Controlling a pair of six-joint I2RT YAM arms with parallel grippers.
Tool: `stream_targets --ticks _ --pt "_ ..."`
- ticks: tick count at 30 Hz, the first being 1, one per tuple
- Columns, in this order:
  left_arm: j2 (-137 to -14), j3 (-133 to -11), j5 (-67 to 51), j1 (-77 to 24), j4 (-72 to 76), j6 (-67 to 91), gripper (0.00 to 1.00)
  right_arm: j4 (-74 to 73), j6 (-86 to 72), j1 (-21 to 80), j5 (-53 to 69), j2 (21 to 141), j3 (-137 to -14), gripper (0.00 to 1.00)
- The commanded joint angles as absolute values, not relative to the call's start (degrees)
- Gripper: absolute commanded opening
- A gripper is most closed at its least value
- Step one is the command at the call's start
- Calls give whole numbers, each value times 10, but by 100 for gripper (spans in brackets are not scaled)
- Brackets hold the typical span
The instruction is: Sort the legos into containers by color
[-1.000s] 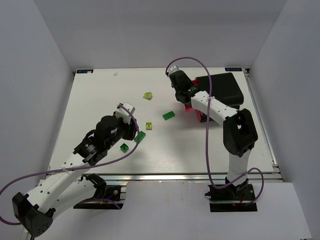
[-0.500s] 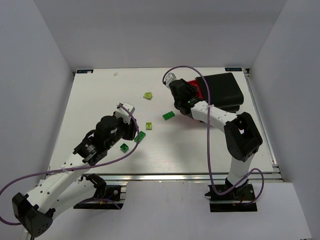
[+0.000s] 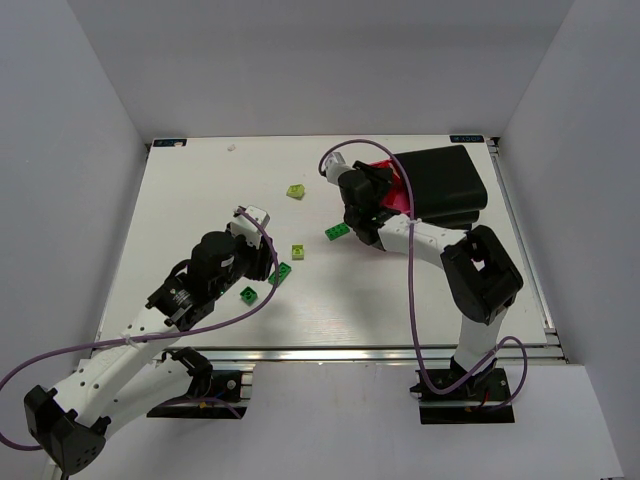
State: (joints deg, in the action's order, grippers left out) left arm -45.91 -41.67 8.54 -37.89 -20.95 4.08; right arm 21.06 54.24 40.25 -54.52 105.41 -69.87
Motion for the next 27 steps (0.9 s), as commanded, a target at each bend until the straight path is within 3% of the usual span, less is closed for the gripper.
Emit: stream_targets --ticks 1,8,10,14,27 --pt "-446 -411 81 -377 -201 40 18 209 527 402 -557 1059 -730 9" --pt "-443 -411 81 -377 -201 40 18 142 466 403 -532 1054 -765 6" --pt "-443 -411 80 -377 -201 40 18 64 395 401 -513 1049 -795 5" --pt "-443 -411 81 -377 -202 40 18 -96 267 390 -436 1049 -912 4" --pt "-445 -411 81 -377 -201 40 18 -277 63 324 -255 1058 -1034 4"
